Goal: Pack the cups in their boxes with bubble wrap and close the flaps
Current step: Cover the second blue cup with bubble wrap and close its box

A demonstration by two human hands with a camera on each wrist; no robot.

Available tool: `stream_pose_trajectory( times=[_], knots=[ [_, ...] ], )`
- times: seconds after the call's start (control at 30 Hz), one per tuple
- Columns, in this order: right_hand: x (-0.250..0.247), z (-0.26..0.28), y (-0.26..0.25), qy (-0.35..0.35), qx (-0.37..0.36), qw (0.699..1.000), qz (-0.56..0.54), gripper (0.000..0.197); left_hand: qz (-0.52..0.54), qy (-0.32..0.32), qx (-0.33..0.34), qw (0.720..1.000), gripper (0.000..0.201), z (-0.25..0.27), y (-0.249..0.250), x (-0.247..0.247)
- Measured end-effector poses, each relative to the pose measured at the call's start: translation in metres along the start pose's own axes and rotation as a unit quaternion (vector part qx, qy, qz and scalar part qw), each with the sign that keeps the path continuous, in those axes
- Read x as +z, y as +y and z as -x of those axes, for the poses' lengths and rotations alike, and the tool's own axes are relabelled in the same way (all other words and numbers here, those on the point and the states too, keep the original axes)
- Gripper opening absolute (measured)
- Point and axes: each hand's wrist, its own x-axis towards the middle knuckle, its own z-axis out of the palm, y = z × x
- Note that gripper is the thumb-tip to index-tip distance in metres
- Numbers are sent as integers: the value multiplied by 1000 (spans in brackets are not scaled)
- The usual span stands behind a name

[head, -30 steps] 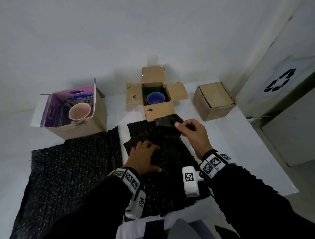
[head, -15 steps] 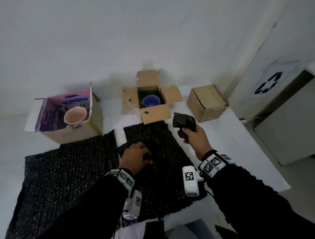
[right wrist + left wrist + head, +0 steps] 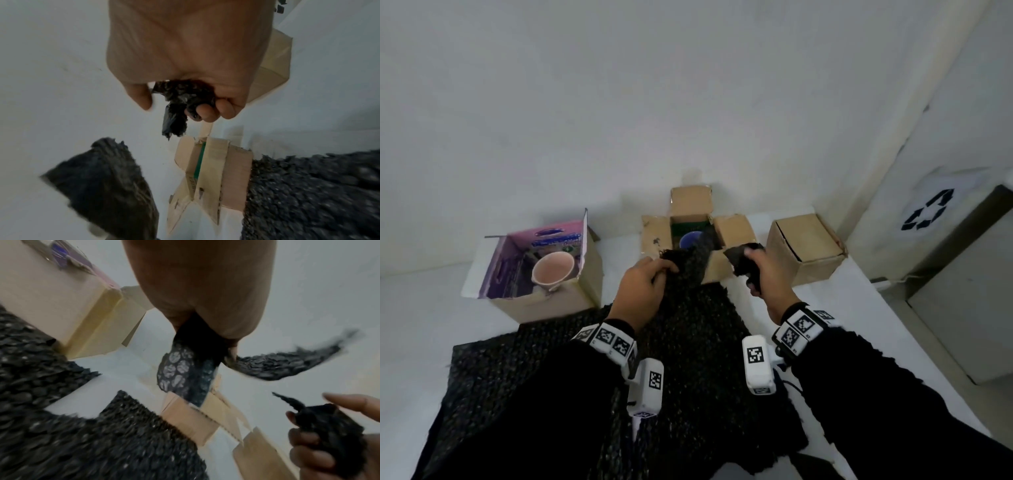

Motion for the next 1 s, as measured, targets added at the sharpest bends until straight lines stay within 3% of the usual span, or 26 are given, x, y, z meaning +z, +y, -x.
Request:
stream_pose_trajectory(
  times=[0.07,0.13,0.2,0.33,0.37,0.47,0.57,0.7,0.8,0.93,1.0],
  knots=[
    [6,-6,-13,2,0,1000,-11,27,2,51,-28,998,22,-13,0,-4],
    [10,-21,-21,26,1,1000,5,23,-23,98,-58,993,29,-28,2,-8],
    [12,-40,-25,46,-7,996,78,17,-67,98,-87,989,41,-45,0,-11],
    [15,-77,-29,72,-62,981,168,23,-66,122,-98,985,24,-78,-5,-3],
    [18,-84,-31,86,-79,973,197,20,-66,130,-88,985,28,-85,-8,0],
    [31,-115,-28,112,-151,939,286,13,-131,117,-56,983,54,-104,-21,16],
    [48,-143,-23,67,-235,911,331,20,-234,54,-47,970,63,-116,-34,31],
    [66,-168,-16,0,-314,835,452,12,-315,-32,-63,946,52,-114,-48,44],
    [76,-182,-7,-51,-336,762,551,11,-321,-41,-68,944,46,-110,-58,45],
    [78,-185,-5,-77,-342,632,691,12,-276,-36,-88,956,44,-111,-64,44],
    [76,-179,-5,-80,-350,601,714,15,-238,-33,-120,963,42,-111,-63,44]
  ],
)
